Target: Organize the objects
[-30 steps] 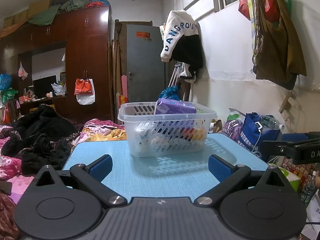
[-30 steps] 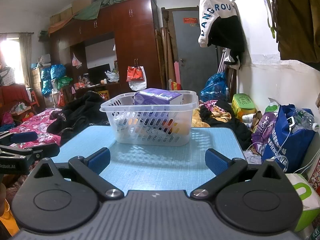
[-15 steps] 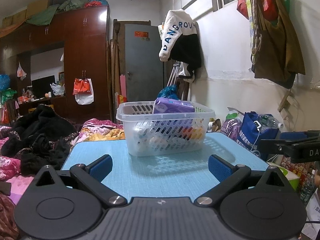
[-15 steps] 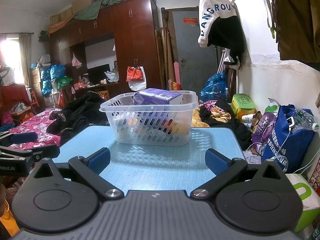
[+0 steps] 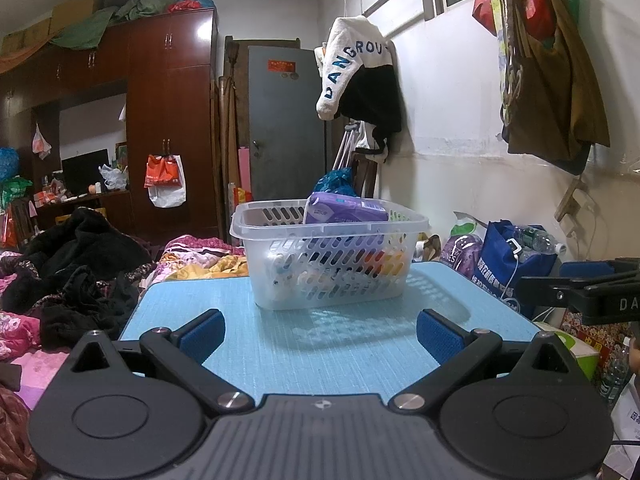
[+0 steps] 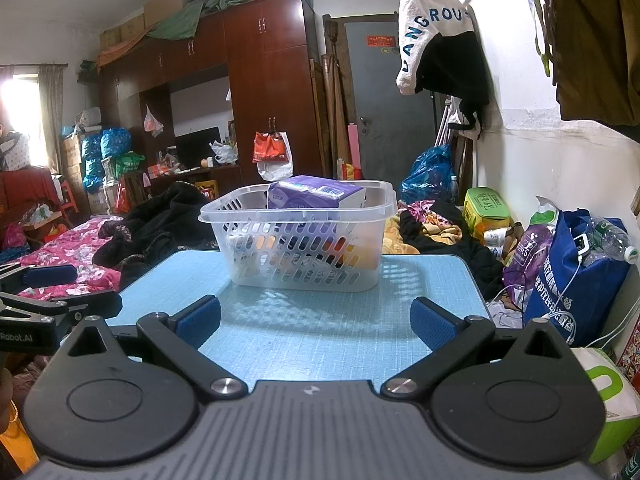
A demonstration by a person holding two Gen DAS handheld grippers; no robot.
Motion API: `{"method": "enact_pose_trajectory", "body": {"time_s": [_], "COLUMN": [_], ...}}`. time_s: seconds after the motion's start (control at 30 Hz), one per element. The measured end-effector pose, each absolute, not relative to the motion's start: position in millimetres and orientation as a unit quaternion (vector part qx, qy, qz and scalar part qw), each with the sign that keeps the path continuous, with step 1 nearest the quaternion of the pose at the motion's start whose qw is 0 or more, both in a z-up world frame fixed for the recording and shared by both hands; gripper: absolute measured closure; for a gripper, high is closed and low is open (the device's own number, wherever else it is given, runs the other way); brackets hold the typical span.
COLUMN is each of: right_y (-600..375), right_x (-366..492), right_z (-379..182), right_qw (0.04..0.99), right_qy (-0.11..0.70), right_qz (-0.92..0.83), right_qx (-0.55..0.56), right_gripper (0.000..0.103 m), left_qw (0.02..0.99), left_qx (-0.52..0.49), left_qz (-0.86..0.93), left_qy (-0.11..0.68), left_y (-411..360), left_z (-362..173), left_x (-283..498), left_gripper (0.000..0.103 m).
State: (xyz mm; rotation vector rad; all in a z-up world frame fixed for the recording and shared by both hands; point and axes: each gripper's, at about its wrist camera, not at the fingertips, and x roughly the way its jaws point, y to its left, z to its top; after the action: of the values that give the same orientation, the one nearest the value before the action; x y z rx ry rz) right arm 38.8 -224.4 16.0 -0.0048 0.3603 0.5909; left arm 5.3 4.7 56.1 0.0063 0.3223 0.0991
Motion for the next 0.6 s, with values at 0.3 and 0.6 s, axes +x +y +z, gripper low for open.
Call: {"method": "enact_pose_trajectory", "body": {"time_s": [0.3, 0.6], "right_y": [-224.9, -224.3], "right_x": [39.2, 38.7], "right_z": [15.5, 14.5], "right_qw": [0.941, 0.941], "right_qy": [0.177, 0.177], "right_qz": [0.289, 0.289], "right_qx": [-0.002, -0.002], "right_gripper": [0.0, 0.0], "left_qw": [0.986, 0.986], "left_qx": [0.001, -0.004], "left_qz": [0.05, 0.051], "left_qy": [0.158, 0.156], "left_y": [5.2, 6.7], "left_z": [56.5, 56.7], "left_x": [4.8, 6.7], "left_gripper": [0.0, 0.0]}}
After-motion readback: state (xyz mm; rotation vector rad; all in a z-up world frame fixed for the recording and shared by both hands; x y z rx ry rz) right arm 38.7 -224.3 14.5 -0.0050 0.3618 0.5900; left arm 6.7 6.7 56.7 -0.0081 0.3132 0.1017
